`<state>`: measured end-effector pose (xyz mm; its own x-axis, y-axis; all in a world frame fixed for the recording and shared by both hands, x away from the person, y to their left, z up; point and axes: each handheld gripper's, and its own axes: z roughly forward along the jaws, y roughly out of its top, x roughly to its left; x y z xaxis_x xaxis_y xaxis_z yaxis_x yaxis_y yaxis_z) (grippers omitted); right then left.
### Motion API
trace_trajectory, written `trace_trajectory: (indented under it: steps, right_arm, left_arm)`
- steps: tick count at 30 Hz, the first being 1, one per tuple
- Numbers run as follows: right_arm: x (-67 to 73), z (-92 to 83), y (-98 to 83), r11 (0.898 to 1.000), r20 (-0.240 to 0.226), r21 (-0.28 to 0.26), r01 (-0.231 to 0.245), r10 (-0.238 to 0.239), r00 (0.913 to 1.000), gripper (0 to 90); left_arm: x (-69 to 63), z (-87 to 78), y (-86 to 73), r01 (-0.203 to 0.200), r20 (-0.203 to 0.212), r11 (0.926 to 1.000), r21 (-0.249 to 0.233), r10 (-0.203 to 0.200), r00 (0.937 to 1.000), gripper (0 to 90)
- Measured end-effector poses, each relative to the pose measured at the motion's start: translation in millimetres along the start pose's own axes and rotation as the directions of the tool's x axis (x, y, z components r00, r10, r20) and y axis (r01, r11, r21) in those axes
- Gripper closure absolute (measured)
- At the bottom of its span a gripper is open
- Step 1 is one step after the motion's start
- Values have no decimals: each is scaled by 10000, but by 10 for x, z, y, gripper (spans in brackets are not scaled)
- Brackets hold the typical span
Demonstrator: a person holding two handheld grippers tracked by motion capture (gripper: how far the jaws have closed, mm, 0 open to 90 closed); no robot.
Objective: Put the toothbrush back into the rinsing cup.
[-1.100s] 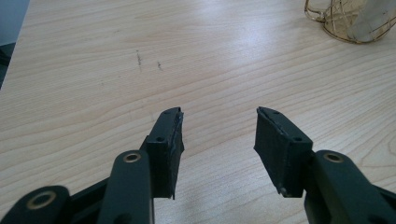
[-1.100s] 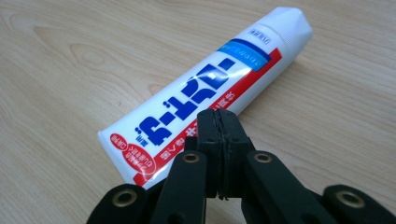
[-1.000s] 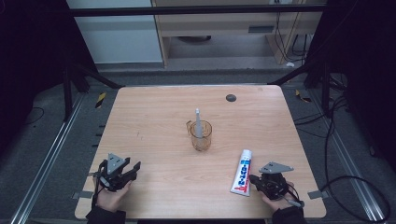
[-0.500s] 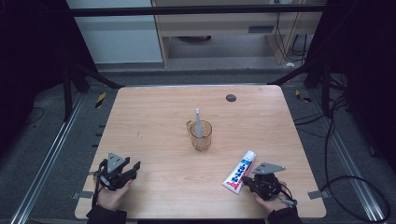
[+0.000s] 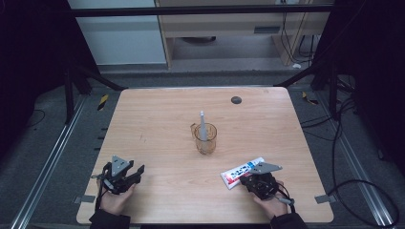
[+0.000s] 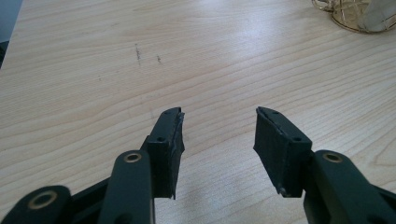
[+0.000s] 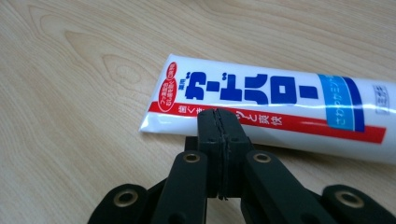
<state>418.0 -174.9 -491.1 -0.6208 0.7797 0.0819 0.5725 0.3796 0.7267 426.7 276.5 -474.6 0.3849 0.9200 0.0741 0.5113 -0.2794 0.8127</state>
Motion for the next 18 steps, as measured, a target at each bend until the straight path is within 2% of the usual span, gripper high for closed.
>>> trace_trajectory:
  steps: [6,9,11,13,15,17,18]
  right_arm:
    - [20,79,49,9999,-1,87,99,-99,10000,883]
    - [8,61,59,10000,-35,-48,78,-78,10000,879]
    - [-26,14,80,9992,-109,-387,-54,50,9999,879]
    - [-116,-62,128,9963,199,-827,-219,237,9995,881]
    - [-156,-87,144,9950,300,-945,-330,360,9989,881]
    - [-286,-145,188,9893,708,-1305,-646,743,9947,888]
    - [-286,-145,188,9893,708,-1305,-646,743,9947,888]
  left_arm:
    - [4,1,0,4,-26,10000,-13,-5,10000,508]
    - [8,0,0,3,-42,10000,-17,-3,10000,506]
    - [9,0,1,2,-52,10000,-28,-3,10000,505]
    - [10,5,4,32,-70,10000,-47,-32,10000,505]
    - [11,5,4,18,-87,10000,-34,-18,10000,505]
    - [11,10,7,35,-105,10000,-46,-35,9999,505]
    - [11,10,7,35,-105,10000,-46,-35,9999,505]
